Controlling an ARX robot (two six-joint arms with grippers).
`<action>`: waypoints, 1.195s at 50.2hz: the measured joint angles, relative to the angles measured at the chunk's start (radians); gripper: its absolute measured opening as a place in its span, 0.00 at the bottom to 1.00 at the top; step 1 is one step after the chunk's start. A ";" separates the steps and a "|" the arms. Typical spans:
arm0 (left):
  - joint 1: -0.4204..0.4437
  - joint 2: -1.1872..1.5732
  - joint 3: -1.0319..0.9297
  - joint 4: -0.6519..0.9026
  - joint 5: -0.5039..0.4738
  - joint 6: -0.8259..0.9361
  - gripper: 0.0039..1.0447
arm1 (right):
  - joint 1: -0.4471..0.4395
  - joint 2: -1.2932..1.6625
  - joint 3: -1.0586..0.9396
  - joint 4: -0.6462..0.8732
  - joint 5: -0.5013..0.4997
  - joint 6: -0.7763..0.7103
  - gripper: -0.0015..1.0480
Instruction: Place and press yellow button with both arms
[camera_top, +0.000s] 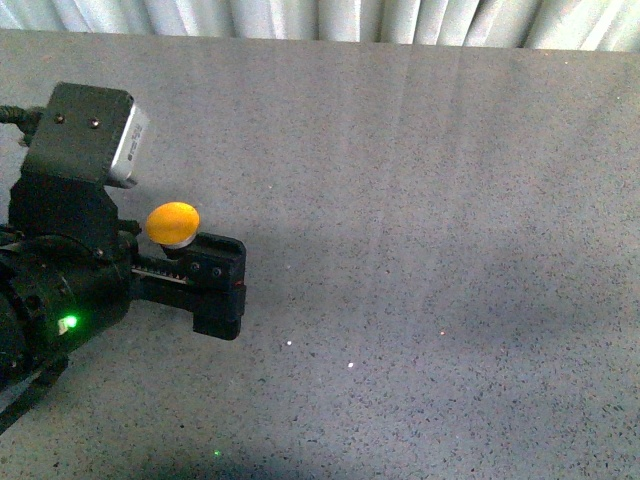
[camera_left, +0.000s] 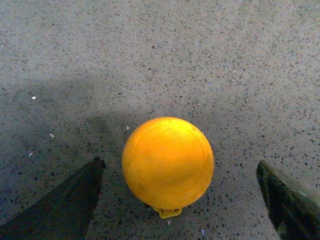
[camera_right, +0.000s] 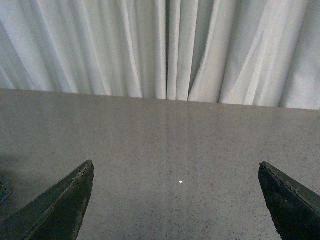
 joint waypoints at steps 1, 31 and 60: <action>0.001 -0.014 -0.005 -0.005 0.002 0.000 0.93 | 0.000 0.000 0.000 0.000 0.000 0.000 0.91; 0.346 -0.538 -0.218 0.174 -0.008 0.093 0.64 | 0.000 0.000 0.000 0.000 0.001 0.000 0.91; 0.454 -1.141 -0.407 -0.197 0.084 0.118 0.01 | 0.000 0.000 0.000 0.000 0.000 0.000 0.91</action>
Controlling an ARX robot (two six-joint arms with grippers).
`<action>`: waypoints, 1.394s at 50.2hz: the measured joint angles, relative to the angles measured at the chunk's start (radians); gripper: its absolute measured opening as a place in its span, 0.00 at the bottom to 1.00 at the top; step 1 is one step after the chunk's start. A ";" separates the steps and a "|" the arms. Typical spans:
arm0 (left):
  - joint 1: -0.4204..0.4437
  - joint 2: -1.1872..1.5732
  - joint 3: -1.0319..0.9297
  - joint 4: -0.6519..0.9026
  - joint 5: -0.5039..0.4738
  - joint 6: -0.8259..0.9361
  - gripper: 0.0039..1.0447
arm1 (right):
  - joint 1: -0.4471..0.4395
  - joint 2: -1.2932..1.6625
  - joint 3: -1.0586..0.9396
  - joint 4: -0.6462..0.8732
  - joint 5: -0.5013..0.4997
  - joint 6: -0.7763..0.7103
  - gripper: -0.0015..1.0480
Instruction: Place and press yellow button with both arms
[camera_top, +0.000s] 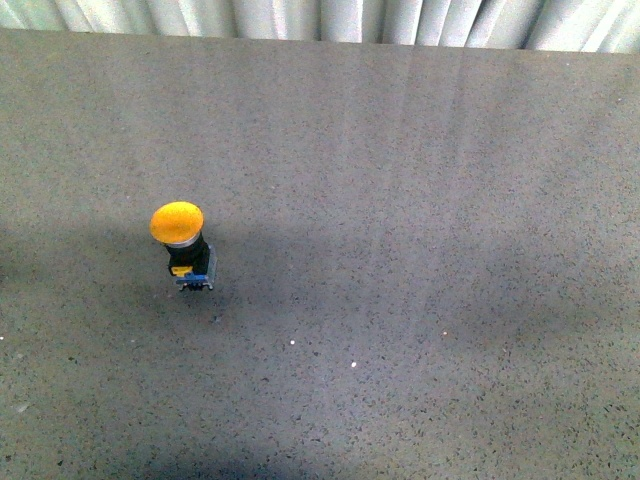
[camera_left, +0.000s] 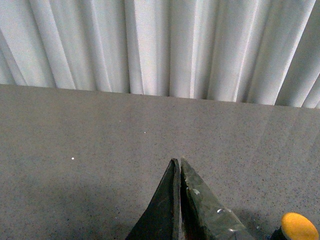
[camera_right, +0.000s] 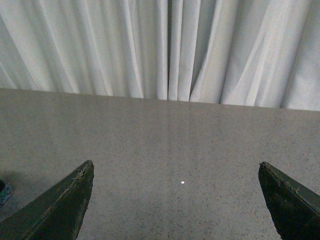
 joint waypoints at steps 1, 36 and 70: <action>0.000 -0.016 -0.002 -0.013 0.000 0.000 0.01 | 0.000 0.000 0.000 0.000 0.000 0.000 0.91; 0.000 -0.402 -0.005 -0.372 0.000 0.000 0.01 | 0.022 1.008 0.398 0.190 -0.097 -0.172 0.91; 0.000 -0.697 -0.005 -0.694 0.000 0.000 0.01 | 0.515 1.948 1.128 0.206 -0.018 -0.031 0.49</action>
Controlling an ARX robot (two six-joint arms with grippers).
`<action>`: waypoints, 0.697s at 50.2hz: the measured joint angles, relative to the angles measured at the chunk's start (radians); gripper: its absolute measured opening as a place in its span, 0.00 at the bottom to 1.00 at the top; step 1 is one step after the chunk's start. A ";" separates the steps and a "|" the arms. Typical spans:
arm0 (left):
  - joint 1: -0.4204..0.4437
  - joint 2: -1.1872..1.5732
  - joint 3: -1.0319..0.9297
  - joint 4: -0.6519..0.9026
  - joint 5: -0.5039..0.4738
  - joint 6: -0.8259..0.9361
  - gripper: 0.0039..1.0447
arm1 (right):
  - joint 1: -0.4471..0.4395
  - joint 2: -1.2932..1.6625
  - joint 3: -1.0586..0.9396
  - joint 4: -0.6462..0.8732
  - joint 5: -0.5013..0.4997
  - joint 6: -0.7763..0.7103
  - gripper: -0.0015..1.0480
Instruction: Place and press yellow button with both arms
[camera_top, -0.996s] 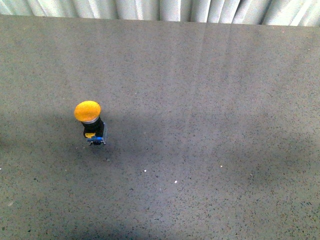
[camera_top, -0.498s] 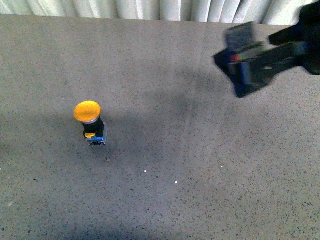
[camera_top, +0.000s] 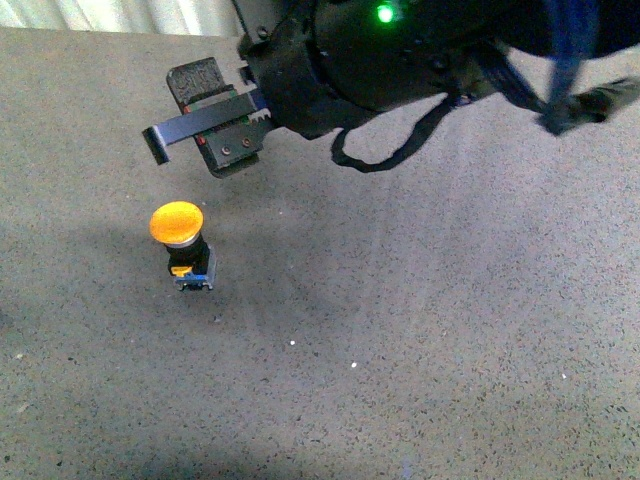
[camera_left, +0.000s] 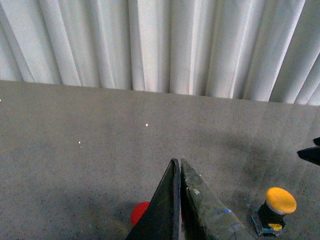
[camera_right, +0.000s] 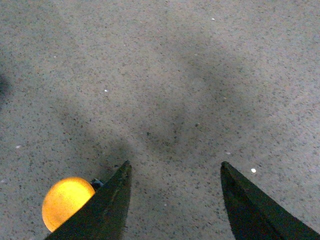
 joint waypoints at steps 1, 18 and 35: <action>0.000 -0.014 0.000 -0.003 0.000 0.000 0.01 | 0.005 0.006 0.011 -0.004 -0.002 0.007 0.46; 0.002 -0.019 0.000 -0.010 0.000 0.001 0.01 | 0.088 0.066 0.081 -0.074 -0.071 0.045 0.01; 0.002 -0.019 0.000 -0.010 0.000 0.002 0.01 | 0.098 0.084 0.081 -0.089 -0.109 0.083 0.01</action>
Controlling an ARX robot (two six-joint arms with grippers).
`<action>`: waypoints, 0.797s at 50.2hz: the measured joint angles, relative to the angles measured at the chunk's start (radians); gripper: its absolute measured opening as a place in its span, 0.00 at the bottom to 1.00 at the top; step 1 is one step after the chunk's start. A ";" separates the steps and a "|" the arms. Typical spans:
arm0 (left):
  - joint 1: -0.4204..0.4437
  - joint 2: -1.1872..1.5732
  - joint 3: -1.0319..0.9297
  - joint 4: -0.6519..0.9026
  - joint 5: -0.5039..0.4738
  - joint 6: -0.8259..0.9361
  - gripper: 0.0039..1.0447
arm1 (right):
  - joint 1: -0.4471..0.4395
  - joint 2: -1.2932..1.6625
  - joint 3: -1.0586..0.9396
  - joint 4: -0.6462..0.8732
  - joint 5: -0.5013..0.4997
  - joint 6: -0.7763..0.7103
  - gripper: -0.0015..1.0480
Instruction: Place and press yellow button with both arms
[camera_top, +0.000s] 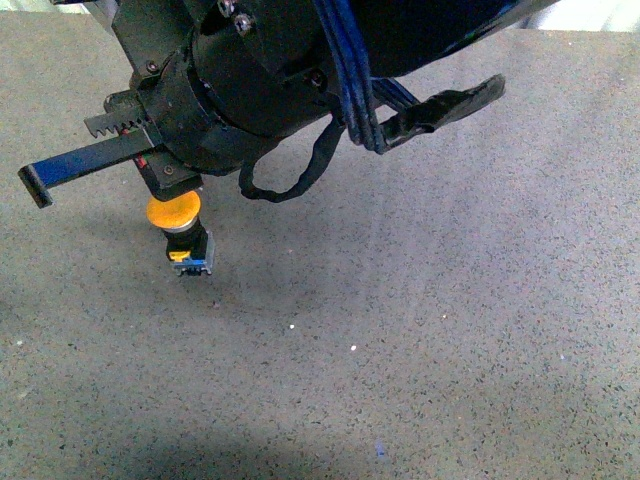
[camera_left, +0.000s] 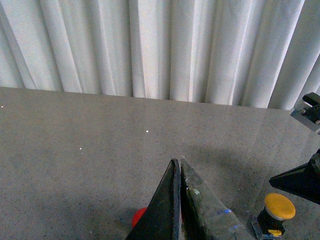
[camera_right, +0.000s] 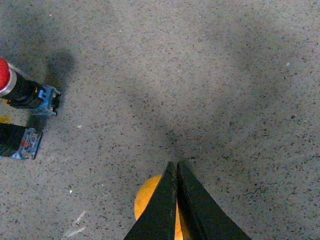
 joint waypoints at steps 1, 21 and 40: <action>0.000 0.000 0.000 0.000 0.000 0.000 0.01 | 0.001 0.000 0.000 -0.002 -0.003 0.001 0.01; 0.000 0.000 0.000 0.000 0.000 0.000 0.01 | 0.011 0.000 -0.011 -0.012 -0.014 0.003 0.01; 0.000 0.000 0.000 0.000 0.000 0.000 0.01 | 0.011 0.011 -0.015 -0.059 -0.009 0.015 0.01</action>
